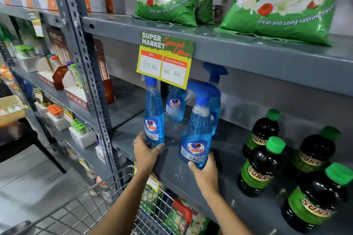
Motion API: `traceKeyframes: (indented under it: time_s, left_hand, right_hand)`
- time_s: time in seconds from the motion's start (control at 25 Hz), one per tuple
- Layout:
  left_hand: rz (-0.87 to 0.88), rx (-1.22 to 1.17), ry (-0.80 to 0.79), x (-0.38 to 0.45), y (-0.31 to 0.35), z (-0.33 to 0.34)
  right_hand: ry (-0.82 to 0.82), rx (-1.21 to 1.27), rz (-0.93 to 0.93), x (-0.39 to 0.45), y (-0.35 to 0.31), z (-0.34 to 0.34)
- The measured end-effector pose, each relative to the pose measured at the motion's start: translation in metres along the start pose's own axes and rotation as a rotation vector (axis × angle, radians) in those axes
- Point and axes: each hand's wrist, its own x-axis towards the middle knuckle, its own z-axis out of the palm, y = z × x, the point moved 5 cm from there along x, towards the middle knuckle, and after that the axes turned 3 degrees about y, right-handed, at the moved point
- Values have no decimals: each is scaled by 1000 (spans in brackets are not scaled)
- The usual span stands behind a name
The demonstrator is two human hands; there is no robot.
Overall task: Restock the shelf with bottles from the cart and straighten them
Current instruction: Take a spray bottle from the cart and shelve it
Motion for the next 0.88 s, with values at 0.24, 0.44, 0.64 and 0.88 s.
traceKeyframes:
  time_s: [0.24, 0.44, 0.64, 0.88]
  left_hand:
    - [107, 106, -75, 21, -5, 8]
    - [127, 138, -42, 22, -7, 9]
    - [101, 174, -35, 22, -8, 10]
    - [93, 224, -51, 20, -8, 11]
  right_hand:
    - [79, -127, -82, 4, 12, 6]
    - [52, -165, -125, 5, 11, 11]
    - [56, -195, -137, 4, 8, 13]
    - [-2, -254, -110, 4, 7, 17]
